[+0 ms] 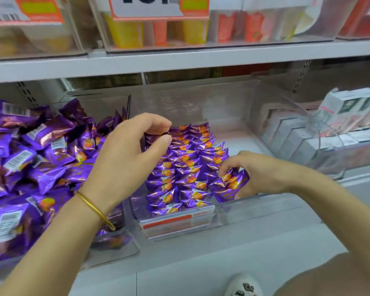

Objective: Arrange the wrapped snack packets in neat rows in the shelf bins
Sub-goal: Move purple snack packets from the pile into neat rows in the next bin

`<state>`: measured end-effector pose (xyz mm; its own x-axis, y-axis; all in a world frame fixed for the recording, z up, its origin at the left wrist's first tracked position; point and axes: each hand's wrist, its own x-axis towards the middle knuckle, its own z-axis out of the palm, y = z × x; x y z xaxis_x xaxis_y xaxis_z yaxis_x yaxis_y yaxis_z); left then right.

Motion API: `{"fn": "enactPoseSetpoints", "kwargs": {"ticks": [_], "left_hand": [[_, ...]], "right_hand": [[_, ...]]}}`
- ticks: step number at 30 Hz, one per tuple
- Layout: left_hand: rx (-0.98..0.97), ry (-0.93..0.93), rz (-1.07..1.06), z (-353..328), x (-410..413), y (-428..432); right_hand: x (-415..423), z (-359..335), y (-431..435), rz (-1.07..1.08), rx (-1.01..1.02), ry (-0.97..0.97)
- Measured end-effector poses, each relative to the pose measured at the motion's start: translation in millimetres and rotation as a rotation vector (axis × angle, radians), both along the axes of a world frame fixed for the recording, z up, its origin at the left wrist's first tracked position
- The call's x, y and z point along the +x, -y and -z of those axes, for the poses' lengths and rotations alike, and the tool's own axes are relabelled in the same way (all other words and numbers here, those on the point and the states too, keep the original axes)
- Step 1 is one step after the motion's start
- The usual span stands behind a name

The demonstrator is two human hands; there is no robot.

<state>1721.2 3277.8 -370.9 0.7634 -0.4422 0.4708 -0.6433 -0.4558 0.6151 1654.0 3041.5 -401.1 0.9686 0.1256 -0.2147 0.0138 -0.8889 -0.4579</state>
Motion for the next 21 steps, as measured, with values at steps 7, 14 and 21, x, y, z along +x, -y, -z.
{"fn": "enactPoseSetpoints", "kwargs": {"ticks": [7,14,21], "left_hand": [[0.003,-0.014,-0.024,-0.8,-3.1,0.5],[0.017,-0.021,-0.043,-1.5,-5.2,0.1],[0.021,-0.020,-0.045,-3.0,-6.4,0.1]], "right_hand": [[5.0,4.3,-12.8,0.051,-0.080,-0.025],[6.4,-0.5,-22.7,0.110,-0.199,-0.121],[5.5,-3.1,-18.2,0.159,-0.138,-0.153]]}}
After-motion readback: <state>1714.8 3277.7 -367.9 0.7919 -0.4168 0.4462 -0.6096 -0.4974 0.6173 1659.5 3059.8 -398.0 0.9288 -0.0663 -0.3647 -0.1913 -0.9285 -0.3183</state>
